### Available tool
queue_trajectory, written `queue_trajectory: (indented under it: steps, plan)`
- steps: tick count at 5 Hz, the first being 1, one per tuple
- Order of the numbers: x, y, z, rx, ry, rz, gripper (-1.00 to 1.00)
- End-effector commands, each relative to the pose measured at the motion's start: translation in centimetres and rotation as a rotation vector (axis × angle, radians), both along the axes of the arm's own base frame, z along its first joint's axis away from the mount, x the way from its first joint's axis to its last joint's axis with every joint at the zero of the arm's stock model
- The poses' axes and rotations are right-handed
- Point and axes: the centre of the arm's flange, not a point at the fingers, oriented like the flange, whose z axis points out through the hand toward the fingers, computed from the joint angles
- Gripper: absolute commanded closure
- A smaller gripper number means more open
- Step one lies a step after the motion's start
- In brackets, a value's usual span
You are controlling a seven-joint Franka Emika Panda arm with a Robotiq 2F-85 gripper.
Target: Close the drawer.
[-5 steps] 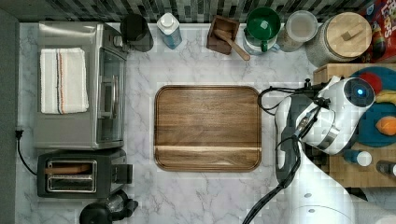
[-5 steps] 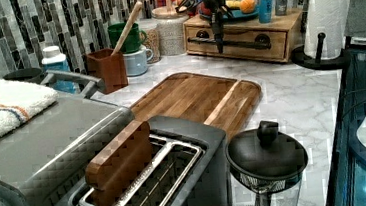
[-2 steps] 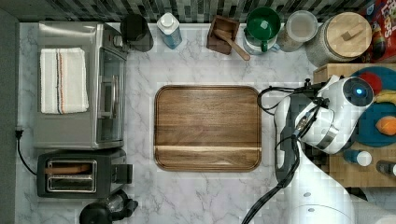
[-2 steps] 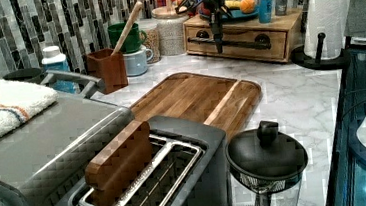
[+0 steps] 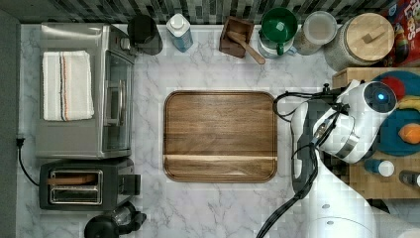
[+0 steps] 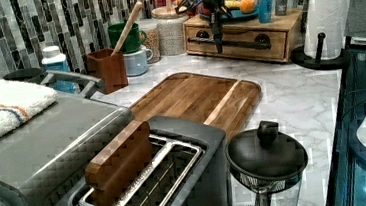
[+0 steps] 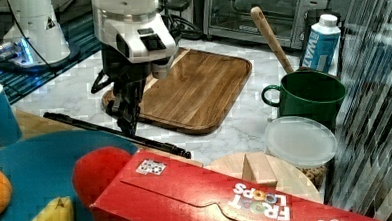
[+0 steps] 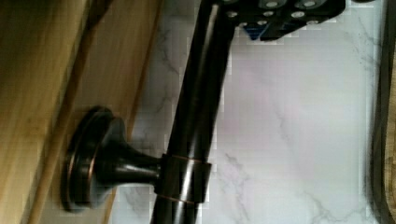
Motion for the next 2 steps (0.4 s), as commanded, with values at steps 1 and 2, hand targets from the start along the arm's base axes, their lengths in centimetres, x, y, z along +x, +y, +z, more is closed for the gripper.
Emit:
queue_trajectory:
  steps: [1,2]
  plan:
    - [-0.75,-12.03,7.56,-0.185,-0.167,-0.057,1.0]
    - [-0.76,-12.03,7.55,-0.185,-0.167,-0.055,1.0]
